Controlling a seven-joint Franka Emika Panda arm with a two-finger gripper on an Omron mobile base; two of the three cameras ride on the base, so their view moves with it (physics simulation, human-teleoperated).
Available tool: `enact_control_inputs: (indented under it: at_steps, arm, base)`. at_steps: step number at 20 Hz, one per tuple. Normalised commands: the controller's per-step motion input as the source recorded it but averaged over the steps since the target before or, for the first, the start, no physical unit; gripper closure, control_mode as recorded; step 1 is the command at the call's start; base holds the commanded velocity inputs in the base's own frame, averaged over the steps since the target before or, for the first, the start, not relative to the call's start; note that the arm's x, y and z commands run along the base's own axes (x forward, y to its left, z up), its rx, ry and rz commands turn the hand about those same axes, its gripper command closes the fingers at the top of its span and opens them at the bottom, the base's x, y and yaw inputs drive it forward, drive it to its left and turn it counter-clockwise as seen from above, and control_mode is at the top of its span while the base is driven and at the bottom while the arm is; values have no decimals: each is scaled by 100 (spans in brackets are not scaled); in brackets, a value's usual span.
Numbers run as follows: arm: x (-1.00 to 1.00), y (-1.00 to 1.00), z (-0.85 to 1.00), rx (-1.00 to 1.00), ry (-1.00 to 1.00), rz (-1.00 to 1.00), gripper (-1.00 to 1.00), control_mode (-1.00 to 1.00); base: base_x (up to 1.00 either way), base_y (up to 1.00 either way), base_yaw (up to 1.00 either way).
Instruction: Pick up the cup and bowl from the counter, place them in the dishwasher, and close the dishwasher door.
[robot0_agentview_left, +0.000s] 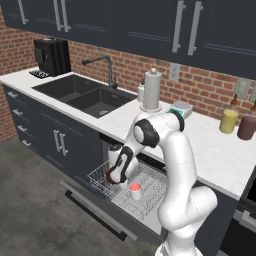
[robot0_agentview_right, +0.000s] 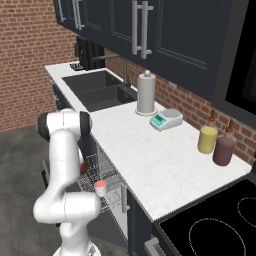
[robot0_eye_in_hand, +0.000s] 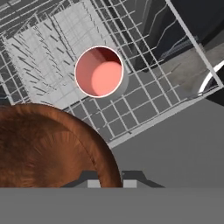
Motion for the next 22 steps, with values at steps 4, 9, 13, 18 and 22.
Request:
enact_control_inputs:
  at_steps: [4,9,13,18,22]
  arm:
    - [7,0,-21,0,-3,0,100,-100]
    - [26,0,-8,0,0,0,100,-100]
    - [29,0,-3,0,0,0,100,-100]
    - [38,0,-22,0,0,0,100,-100]
    - [37,0,-27,0,0,0,100,-100]
  base:
    - [0,0,0]
    - [0,0,0]
    - [0,0,0]
    - [0,0,0]
    - [0,0,0]
